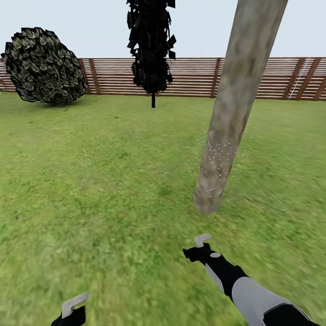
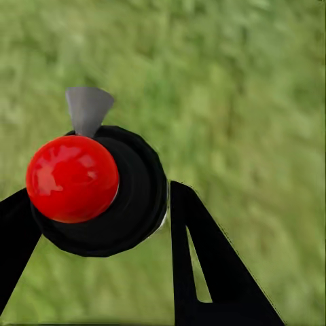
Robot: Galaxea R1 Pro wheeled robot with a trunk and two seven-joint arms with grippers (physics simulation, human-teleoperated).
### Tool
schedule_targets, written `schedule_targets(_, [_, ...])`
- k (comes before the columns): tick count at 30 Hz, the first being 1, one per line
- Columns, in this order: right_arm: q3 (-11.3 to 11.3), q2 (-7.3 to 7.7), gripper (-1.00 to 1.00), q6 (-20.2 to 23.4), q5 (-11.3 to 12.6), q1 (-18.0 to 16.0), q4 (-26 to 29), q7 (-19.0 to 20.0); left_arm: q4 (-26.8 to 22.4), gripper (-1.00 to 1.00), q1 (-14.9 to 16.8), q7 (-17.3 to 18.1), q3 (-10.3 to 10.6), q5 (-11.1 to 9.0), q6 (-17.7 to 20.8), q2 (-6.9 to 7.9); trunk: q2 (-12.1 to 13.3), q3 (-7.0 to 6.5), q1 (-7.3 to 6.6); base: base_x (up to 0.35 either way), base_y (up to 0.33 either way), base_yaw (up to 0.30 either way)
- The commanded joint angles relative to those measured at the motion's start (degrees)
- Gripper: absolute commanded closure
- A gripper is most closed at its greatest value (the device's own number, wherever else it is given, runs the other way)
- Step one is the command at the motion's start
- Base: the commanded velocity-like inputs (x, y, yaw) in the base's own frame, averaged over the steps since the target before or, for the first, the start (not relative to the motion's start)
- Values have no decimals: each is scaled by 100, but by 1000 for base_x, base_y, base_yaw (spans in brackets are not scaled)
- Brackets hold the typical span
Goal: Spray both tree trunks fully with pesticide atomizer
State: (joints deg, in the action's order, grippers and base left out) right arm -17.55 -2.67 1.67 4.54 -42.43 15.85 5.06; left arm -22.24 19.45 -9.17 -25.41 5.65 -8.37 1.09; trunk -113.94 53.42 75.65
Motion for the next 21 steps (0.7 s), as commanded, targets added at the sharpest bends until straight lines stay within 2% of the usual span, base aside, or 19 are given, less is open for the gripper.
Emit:
schedule_targets(1, [-29,4,-100,18,47,-2,6,4,7,100,6,-9,-34,59,-20,-3,-2,-1,-1,0,0,252])
schedule_targets(8, [-29,4,-100,18,47,-2,7,4,-100,100,17,127,42,84,-25,-6,-2,-36,-1,0,0,252])
schedule_targets(10, [-29,4,-100,18,47,-2,3,4,-229,100,88,511,135,104,-9,-15,-2,-46,-1,0,0,252])
schedule_targets(11, [-29,4,-100,18,47,-2,0,4,-335,100,112,936,280,109,34,-1,-2,-51,-1,0,0,252])
schedule_targets(13, [-29,4,-100,18,47,-2,1,4,-490,100,267,1263,373,101,68,-9,-2,-61,-1,0,0,251])
schedule_targets(15, [-29,4,-100,18,47,-2,0,4,-543,100,398,1299,389,115,79,-48,-2,-71,-1,0,0,252])
schedule_targets(21, [-25,-35,-100,18,47,-2,-3,2,-570,100,436,1253,418,133,124,-80,-2,-78,-1,0,0,272])
